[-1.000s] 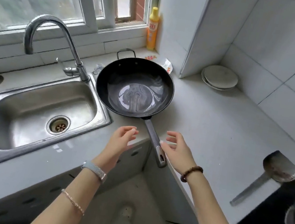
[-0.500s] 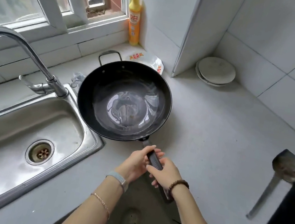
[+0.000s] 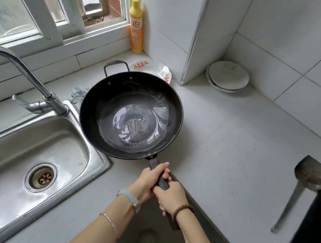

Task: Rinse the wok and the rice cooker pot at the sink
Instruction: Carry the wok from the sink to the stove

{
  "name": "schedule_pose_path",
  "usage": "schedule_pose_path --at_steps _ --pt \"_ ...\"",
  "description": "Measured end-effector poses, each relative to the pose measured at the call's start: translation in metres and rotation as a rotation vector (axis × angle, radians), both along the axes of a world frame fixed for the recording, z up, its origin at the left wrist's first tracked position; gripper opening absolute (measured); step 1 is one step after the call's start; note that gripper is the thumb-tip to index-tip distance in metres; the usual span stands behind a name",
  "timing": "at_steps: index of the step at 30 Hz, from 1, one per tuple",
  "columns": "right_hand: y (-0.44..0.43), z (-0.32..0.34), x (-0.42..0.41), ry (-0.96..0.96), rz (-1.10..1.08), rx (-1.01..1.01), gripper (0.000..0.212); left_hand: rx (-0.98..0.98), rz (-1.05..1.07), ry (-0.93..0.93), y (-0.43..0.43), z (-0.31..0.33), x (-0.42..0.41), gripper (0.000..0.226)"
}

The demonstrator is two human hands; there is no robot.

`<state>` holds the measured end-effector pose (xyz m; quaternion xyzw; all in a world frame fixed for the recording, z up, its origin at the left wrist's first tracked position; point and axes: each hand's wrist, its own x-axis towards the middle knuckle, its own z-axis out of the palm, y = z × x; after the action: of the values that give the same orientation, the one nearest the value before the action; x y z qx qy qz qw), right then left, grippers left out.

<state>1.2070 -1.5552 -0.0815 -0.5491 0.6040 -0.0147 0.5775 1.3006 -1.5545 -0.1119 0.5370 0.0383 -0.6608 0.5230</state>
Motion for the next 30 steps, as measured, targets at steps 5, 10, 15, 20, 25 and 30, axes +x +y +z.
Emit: schedule_pose_path --at_steps 5,10,15,20,25,30 --pt "0.014 0.006 0.000 0.009 -0.015 -0.052 0.020 0.002 -0.011 -0.029 0.009 0.005 -0.002 0.030" --pt "0.024 0.024 -0.006 -0.069 -0.108 -0.084 0.021 -0.086 -0.124 -0.106 0.011 0.027 -0.006 0.031" --pt "0.032 0.048 -0.018 -0.144 -0.216 -0.154 0.022 -0.170 -0.194 -0.169 0.007 0.059 -0.023 0.032" --pt "0.046 0.063 -0.050 -0.171 -0.332 -0.205 0.022 -0.245 -0.328 -0.206 0.014 0.082 -0.057 0.033" --pt "0.072 0.074 -0.085 -0.159 -0.406 -0.267 0.021 -0.272 -0.411 -0.222 0.033 0.097 -0.095 0.031" --pt "0.106 0.086 -0.115 -0.103 -0.454 -0.336 0.022 -0.318 -0.460 -0.152 0.065 0.111 -0.127 0.029"
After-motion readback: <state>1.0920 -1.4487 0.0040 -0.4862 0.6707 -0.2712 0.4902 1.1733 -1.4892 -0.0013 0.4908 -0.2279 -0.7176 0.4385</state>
